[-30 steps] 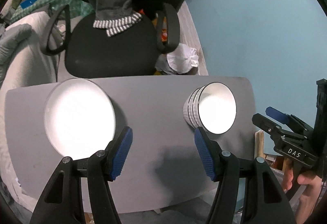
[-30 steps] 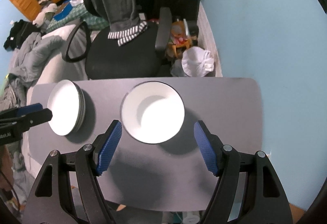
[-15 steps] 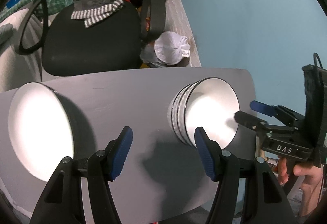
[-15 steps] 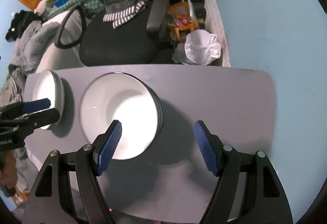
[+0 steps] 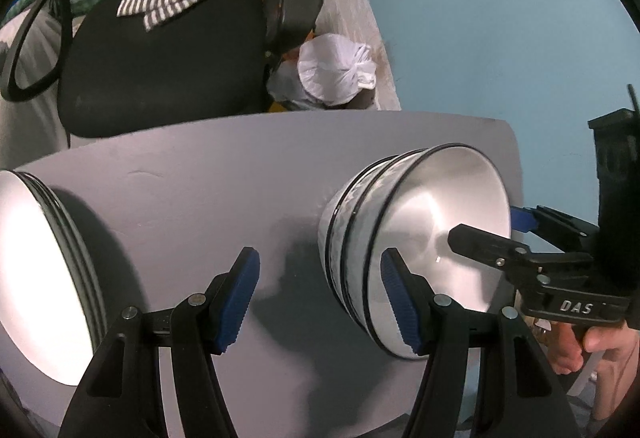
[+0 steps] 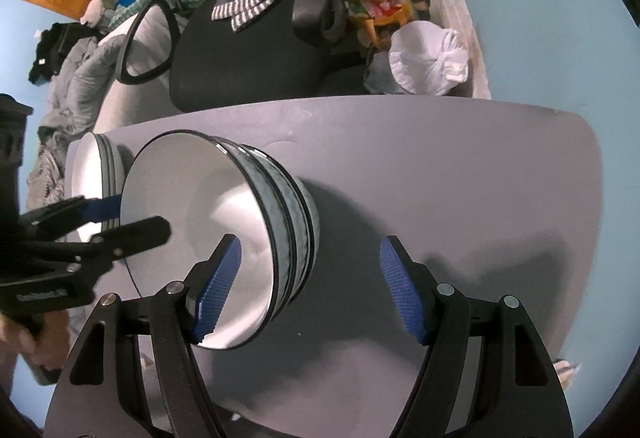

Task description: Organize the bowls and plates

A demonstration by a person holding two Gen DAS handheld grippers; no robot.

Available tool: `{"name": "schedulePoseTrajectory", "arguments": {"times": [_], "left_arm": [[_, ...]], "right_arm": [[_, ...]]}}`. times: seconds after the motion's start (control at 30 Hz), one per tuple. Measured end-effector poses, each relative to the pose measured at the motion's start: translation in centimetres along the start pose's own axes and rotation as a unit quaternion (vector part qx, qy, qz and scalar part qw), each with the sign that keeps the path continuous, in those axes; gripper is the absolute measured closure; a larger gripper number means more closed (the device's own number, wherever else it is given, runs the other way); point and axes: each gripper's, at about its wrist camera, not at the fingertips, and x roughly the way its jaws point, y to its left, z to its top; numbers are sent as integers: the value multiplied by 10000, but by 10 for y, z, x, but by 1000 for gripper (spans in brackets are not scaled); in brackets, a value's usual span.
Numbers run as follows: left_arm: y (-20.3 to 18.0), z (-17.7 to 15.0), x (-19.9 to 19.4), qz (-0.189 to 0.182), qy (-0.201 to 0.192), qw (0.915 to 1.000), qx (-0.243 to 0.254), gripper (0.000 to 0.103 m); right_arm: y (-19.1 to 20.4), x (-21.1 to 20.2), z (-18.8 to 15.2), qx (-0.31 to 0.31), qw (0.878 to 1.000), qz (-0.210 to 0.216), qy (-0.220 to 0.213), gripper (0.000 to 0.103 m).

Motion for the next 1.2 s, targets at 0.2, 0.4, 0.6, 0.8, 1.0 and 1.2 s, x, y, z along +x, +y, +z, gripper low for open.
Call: {"name": "schedulePoseTrajectory", "arguments": {"times": [0.2, 0.4, 0.6, 0.8, 1.0, 1.2], "left_arm": [[-3, 4, 11, -106, 53, 9999, -30, 39], [-8, 9, 18, -85, 2, 9999, 99, 39], [-4, 11, 22, -393, -16, 9992, -89, 46], [-8, 8, 20, -472, -96, 9987, -143, 58], [-3, 4, 17, -483, -181, 9979, -400, 62], [1, 1, 17, -557, -112, 9969, -551, 63]], "right_arm": [[-7, 10, 7, 21, 9999, 124, 78, 31], [-11, 17, 10, 148, 9996, 238, 98, 45], [-11, 17, 11, 267, 9988, 409, -33, 59], [-7, 15, 9, 302, 9980, 525, -151, 73], [-3, 14, 2, 420, 9976, 391, -393, 75], [-4, 16, 1, 551, 9968, 426, -381, 73]]}}
